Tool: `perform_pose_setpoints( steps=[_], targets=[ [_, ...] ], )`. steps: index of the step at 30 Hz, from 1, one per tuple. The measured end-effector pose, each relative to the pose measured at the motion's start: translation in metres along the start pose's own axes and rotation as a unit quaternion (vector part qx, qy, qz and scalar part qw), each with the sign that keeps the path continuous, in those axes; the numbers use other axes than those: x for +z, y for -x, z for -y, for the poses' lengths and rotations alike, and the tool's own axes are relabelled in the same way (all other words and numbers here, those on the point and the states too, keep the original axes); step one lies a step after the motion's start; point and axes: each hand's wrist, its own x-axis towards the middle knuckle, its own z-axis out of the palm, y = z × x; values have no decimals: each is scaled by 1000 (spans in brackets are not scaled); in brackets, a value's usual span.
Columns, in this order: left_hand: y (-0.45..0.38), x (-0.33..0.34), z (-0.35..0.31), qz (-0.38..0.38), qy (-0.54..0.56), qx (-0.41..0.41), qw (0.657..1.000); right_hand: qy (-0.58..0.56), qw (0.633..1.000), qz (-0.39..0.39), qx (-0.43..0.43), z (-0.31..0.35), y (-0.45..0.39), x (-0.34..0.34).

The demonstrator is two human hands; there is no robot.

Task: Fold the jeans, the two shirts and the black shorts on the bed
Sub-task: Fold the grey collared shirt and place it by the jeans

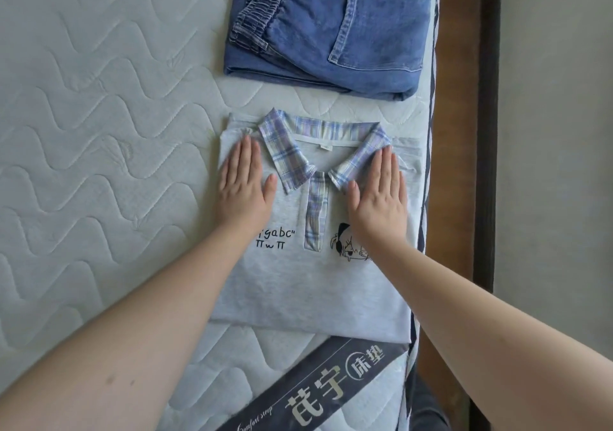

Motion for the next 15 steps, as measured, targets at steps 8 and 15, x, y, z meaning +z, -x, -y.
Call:
perform_pose_setpoints(
  steps=[8, 15],
  targets=[
    [-18, 12, 8, -6, -24, 44, 999, 36, 998, 13, -43, -28, -24, 8],
    [-21, 10, 12, 10, -30, 40, 999, 66, 997, 22, -16, -57, -22, -4]
  ],
)
